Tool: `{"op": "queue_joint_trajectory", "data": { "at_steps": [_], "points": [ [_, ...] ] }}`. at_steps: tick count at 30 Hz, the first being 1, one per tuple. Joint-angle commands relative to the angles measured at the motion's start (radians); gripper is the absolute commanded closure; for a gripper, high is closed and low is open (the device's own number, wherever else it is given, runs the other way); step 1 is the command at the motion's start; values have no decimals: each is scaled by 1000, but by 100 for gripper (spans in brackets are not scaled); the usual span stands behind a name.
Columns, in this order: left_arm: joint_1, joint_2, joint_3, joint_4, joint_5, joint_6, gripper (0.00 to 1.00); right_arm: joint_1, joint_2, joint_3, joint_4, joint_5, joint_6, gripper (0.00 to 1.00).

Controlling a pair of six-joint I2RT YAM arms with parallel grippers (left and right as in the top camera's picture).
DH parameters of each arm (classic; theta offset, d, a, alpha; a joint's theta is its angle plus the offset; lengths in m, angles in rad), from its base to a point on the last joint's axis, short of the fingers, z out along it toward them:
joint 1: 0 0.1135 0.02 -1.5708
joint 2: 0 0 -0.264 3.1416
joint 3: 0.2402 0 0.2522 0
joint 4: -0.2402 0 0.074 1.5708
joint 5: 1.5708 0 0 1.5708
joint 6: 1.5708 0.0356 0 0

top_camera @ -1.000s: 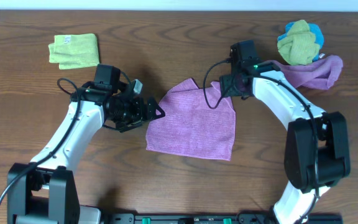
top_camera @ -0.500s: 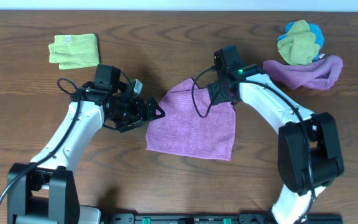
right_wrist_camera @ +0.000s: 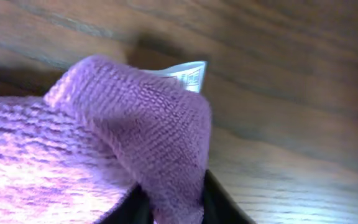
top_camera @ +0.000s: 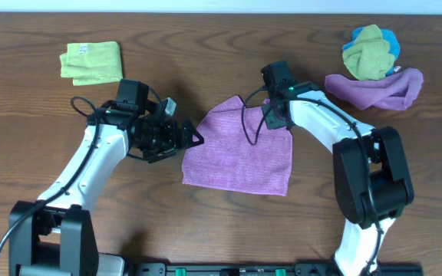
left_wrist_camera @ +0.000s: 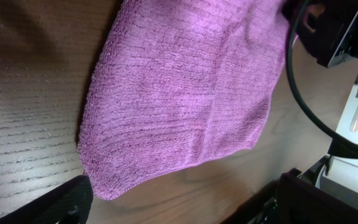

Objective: Fold the cloth

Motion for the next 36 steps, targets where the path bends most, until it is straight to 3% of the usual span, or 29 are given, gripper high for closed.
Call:
{"op": "queue_joint_trajectory", "data": {
  "at_steps": [1,2,13,19,21,23,25,27,36],
  "points": [
    [-1,-11,14,-1,6,-3,5,1,0,13,2,77,-2,94],
    [-1,-11,14,0,6,-3,4,1,0,13,2,89,3,99],
    [-1,-11,14,0,7,-9,5,-16,-7,13,-8,287,134,99],
    [-2,-11,15,77,14,-91,5,-36,-7,13,-65,364,257,98],
    [-2,-11,15,113,15,-127,5,-41,-7,13,-92,367,297,87],
    [-2,-11,15,144,27,-151,5,-46,-7,13,-110,367,342,58],
    [-2,-11,15,167,40,-164,4,-47,-11,13,-121,362,396,45],
    [-2,-11,15,168,40,-170,5,-47,-20,13,-121,357,441,41],
    [-2,-11,15,168,48,-169,4,-59,-37,13,-94,442,455,42]
  ]
}}
